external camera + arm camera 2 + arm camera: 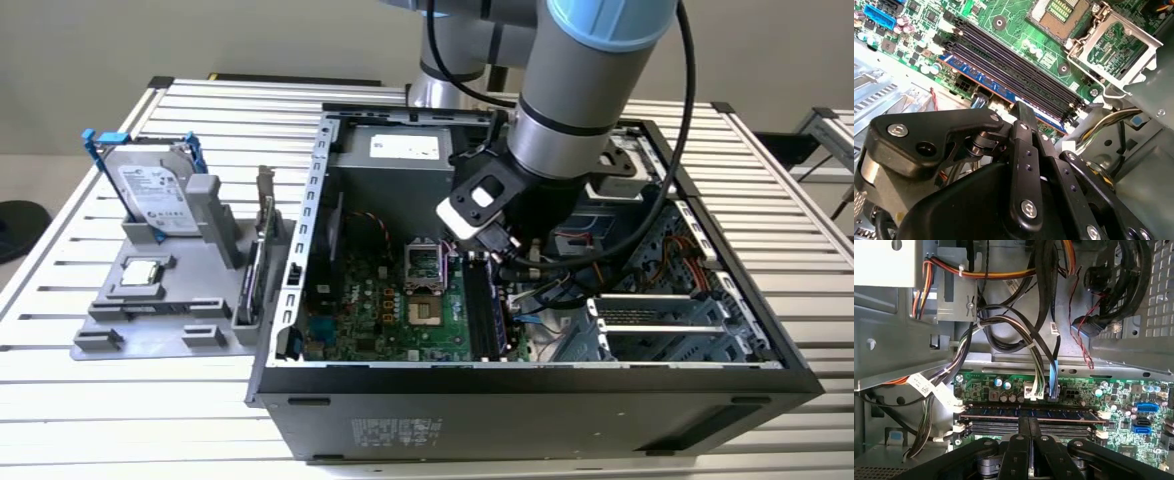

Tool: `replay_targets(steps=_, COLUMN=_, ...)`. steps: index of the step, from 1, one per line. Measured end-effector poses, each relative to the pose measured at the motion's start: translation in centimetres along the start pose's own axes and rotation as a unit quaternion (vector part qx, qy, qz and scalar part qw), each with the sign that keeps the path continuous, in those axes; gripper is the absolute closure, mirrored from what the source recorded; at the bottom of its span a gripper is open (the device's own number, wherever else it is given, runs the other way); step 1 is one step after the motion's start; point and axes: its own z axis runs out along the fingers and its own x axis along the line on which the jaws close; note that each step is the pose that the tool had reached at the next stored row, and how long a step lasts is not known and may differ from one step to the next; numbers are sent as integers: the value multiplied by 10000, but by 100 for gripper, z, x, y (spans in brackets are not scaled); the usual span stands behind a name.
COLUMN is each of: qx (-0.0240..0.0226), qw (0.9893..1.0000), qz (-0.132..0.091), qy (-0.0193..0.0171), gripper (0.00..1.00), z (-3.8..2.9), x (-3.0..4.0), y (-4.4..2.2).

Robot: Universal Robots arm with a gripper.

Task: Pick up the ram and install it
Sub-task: 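Press down the ram until it locks into place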

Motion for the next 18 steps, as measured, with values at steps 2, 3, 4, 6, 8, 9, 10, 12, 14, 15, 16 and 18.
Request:
replay_targets(steps=2, qx=0, qw=10000, qz=0, qy=-2, gripper=100, z=0, x=0, y=0)
replay_targets(steps=3, qx=0, qw=10000, qz=0, qy=-1, gripper=100, z=1, x=0, y=0)
replay_targets(steps=4, qx=0, qw=10000, qz=0, qy=0, gripper=100, z=2, x=0, y=0)
replay_targets(steps=6, qx=0, qw=10000, qz=0, qy=1, gripper=100, z=3, x=1, y=0)
replay_targets(steps=8, qx=0, qw=10000, qz=0, qy=1, gripper=100, z=9, x=8, y=1)
replay_targets(steps=9, qx=0, qw=10000, qz=0, qy=1, gripper=100, z=13, x=12, y=1)
replay_targets(steps=10, qx=0, qw=10000, qz=0, qy=1, gripper=100, z=18, x=16, y=2)
replay_targets(steps=12, qx=0, qw=10000, qz=1, qy=0, gripper=100, z=35, x=24, y=2)
replay_targets(steps=14, qx=0, qw=10000, qz=2, qy=0, gripper=100, z=53, x=34, y=3)
replay_targets(steps=15, qx=0, qw=10000, qz=2, qy=0, gripper=100, z=62, x=38, y=3)
replay_targets(steps=16, qx=0, qw=10000, qz=2, qy=0, gripper=100, z=70, x=41, y=4)
replay_targets(steps=18, qx=0, qw=10000, qz=2, qy=0, gripper=100, z=88, x=46, y=4)
